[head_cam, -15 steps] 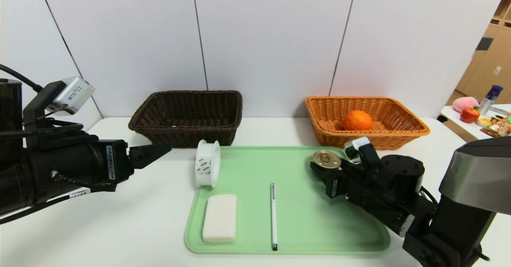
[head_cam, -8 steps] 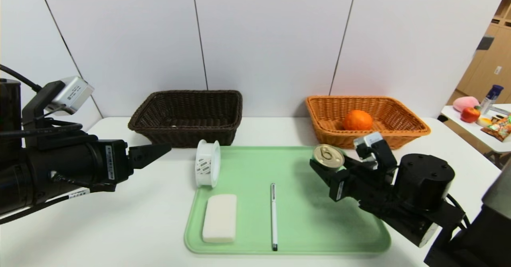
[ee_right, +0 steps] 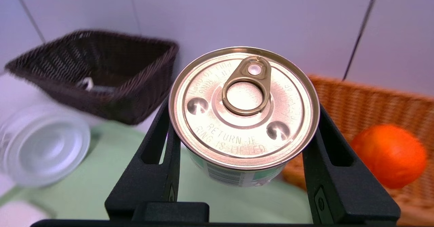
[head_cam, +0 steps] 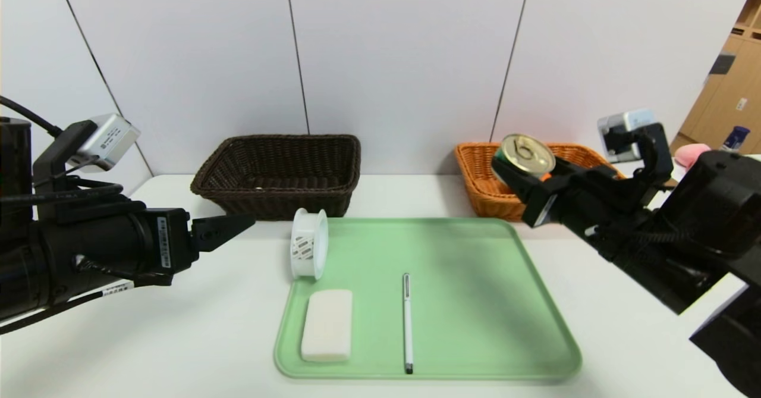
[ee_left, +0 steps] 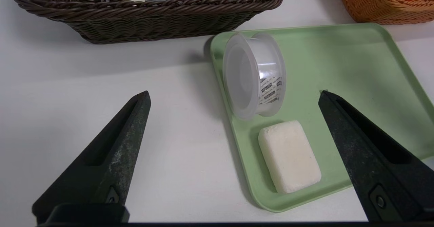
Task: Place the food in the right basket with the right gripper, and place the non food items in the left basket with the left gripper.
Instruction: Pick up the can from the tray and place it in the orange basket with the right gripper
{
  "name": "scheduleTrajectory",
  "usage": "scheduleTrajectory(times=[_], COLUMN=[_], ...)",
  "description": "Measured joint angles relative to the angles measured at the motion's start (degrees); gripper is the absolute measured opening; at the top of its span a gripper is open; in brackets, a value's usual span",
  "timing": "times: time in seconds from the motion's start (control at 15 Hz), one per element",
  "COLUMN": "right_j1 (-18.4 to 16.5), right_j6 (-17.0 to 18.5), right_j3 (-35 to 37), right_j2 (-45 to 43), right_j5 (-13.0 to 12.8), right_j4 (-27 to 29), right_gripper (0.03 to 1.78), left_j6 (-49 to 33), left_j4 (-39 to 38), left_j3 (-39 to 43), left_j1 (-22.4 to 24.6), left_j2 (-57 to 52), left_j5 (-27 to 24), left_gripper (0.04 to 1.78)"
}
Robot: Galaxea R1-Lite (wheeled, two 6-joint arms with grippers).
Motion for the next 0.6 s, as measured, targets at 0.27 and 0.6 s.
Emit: scheduleTrajectory(times=[0.27, 0.6], right_j1=[-7.12, -18.18], right_j6=[0.52, 5.9], right_j3=[-15.71, -35.45], right_j2=[-3.41, -2.95], right_j5=[1.88, 10.35], right_j4=[18.48, 49.62], right_gripper=[0.98, 0.98], left_j6=[0.02, 0.1], left_j4=[0.06, 0.11], left_j3=[-0.09, -0.02], left_j1=[0.0, 0.0], left_j2=[-0.37, -0.72], left_j5=[0.02, 0.05], left_gripper=[1.75, 1.75])
